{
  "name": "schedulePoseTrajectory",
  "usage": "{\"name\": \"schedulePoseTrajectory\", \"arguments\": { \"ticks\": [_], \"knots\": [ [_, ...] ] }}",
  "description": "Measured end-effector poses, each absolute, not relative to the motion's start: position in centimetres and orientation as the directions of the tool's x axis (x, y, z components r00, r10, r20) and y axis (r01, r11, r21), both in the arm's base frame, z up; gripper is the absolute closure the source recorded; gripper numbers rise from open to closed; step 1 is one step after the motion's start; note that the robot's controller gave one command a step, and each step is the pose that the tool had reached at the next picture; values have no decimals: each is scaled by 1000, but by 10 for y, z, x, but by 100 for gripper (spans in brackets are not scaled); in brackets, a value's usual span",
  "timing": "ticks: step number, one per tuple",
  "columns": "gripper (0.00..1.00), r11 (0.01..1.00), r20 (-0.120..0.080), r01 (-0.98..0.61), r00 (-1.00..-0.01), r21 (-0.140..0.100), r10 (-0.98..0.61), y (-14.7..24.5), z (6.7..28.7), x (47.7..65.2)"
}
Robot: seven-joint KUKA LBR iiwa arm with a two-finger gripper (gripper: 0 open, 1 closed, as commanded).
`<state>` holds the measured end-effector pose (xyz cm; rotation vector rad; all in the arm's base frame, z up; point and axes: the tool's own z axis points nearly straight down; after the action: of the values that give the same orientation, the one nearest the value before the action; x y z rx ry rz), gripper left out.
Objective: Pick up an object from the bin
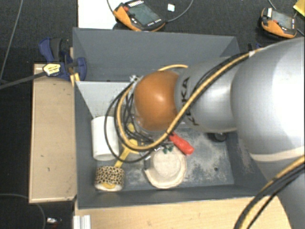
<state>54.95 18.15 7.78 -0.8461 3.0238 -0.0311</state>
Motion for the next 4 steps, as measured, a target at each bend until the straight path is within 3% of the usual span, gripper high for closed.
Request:
{"name": "schedulePoseTrajectory", "arguments": {
  "ticks": [1, 2, 3, 4],
  "knots": [
    [0, 473, 10, -881, -473, -18, -881, 169, 73, 572],
    [100, 832, 1, -554, -832, -21, -554, 181, 79, 552],
    [100, 833, 1, -553, -833, -21, -553, 180, 79, 552],
    [100, 833, 10, -553, -833, -18, -553, 180, 92, 549]
  ]
}}
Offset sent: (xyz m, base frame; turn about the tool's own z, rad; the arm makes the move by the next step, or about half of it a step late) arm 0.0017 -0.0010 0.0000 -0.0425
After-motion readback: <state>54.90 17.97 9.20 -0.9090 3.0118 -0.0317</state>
